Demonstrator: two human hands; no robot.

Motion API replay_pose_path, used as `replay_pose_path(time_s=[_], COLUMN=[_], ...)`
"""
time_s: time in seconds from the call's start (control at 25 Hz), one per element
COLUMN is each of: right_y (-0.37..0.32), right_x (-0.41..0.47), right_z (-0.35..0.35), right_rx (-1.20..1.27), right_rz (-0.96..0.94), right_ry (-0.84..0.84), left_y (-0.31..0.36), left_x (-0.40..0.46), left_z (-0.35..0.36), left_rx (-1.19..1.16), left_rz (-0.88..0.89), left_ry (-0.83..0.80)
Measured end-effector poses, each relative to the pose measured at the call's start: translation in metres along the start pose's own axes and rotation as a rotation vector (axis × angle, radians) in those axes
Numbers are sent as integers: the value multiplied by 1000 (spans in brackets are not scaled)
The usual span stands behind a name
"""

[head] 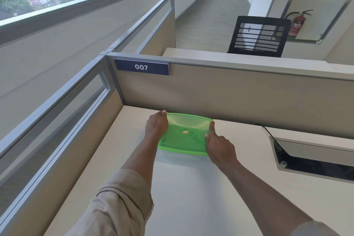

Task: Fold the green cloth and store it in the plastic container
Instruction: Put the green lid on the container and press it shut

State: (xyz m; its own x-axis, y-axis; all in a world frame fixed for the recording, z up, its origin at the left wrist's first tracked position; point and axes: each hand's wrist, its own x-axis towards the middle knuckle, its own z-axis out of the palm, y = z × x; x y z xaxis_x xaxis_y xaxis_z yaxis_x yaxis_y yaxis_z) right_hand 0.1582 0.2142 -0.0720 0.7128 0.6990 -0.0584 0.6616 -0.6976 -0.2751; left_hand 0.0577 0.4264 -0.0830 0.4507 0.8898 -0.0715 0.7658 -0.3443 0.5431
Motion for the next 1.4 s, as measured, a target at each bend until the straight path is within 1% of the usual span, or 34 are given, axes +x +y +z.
replay_pose_path(time_s=[0.48,0.72,0.88,1.0,1.08,1.12,1.2,1.28,1.36,1.4], right_y=[1,-1,1,1,-2,-2,-5,-12,-24,-29], right_x=[3,2,3,2,3,3,6,11,13,12], right_z=[2,1,4,6,4,4,3,2,3,5], right_rx=[11,16,10,32,35,8,-48,-47,-45,-47], right_rz=[-16,-11,5,28,50,48,10,-76,-164,-190], right_ry=[13,14,27,34,34,52,150,223,165,127], left_y=[-2,3,7,10,8,7,5,7,7,5], left_x=[8,-6,-16,-36,-50,-55,-62,-68,-70,-71], left_z=[-1,0,-1,-2,-3,-2,2,7,11,12], left_rx=[41,-33,-13,85,150,171,224,265,272,280], left_rz=[22,-53,-39,57,189,265,396,451,456,459], left_ry=[-48,41,61,122,174,168,88,-7,-59,-60])
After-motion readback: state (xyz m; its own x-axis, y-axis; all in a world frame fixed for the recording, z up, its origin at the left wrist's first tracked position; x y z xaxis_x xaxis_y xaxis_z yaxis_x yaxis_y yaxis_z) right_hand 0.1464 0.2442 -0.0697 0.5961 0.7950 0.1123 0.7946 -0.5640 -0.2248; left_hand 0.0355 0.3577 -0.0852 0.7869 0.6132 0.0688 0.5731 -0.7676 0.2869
